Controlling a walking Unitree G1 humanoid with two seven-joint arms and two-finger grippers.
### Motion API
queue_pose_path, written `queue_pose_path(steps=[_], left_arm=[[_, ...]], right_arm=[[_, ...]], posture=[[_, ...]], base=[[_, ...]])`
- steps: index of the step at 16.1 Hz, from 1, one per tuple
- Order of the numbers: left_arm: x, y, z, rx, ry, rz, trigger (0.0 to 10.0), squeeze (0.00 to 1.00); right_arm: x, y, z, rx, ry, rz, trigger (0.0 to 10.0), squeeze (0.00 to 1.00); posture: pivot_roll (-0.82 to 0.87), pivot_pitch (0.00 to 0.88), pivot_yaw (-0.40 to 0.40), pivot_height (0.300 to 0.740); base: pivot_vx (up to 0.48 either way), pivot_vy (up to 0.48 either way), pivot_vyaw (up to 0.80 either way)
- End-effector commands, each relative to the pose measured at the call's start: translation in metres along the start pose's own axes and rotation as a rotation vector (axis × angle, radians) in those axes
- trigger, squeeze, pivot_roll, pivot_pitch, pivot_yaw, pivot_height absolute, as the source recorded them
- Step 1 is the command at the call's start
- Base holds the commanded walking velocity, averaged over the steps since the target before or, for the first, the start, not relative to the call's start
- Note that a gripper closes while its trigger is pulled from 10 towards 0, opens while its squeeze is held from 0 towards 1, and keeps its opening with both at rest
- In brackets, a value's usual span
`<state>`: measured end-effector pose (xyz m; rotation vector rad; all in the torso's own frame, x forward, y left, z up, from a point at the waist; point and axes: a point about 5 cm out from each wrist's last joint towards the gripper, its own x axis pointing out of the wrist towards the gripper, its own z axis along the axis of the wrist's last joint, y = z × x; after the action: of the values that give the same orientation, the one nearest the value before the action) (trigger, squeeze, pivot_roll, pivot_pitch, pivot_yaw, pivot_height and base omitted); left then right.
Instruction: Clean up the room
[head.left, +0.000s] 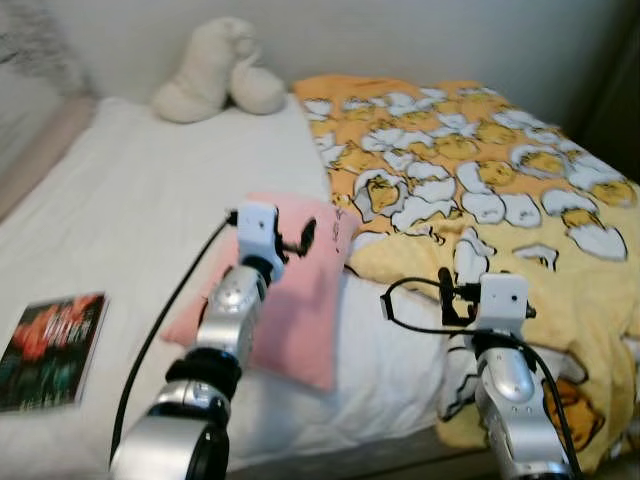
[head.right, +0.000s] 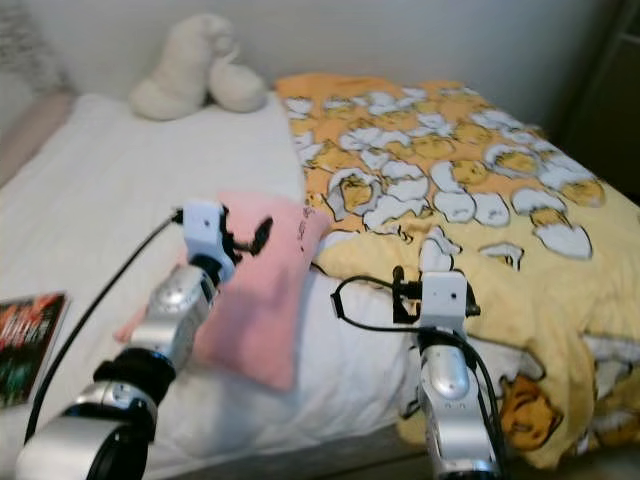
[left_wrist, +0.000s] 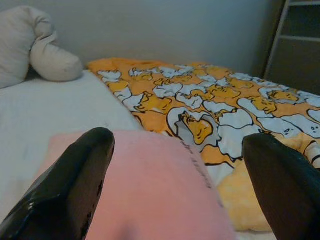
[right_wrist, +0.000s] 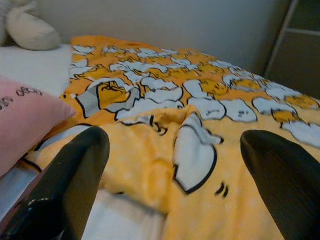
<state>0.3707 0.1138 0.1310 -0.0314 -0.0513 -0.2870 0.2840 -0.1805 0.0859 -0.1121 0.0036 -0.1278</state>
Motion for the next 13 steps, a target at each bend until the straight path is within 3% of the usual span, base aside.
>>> queue_pose_path(steps=[1,7,10,11,13], left_arm=[[0.0,0.006,0.0,0.005,0.007,0.018,10.0,0.0],[-0.001,0.003,-0.004,0.006,0.013,0.046,10.0,0.0],[-0.002,0.012,-0.004,0.031,0.03,0.08,10.0,0.0],[-0.007,0.012,-0.007,-0.008,0.026,0.098,10.0,0.0],[-0.043,0.008,-0.021,-0.05,0.016,0.126,10.0,0.0]], right_arm=[[0.0,0.006,0.002,0.01,-0.011,0.023,10.0,0.0],[-0.002,0.006,-0.001,0.068,0.01,0.049,10.0,0.0],[-0.001,0.002,0.002,0.059,0.003,0.052,10.0,0.0],[-0.006,0.0,0.003,0.058,0.0,0.053,10.0,0.0],[-0.036,-0.003,0.007,0.045,-0.024,0.08,10.0,0.0]], posture=[[0.02,0.0,0.035,0.74],[0.02,0.0,0.03,0.74],[0.02,0.0,0.029,0.74],[0.03,0.0,0.03,0.74],[0.03,0.0,0.024,0.74]], base=[[0.0,0.0,0.0],[0.0,0.0,0.0],[0.0,0.0,0.0],[0.0,0.0,0.0],[0.0,0.0,0.0]])
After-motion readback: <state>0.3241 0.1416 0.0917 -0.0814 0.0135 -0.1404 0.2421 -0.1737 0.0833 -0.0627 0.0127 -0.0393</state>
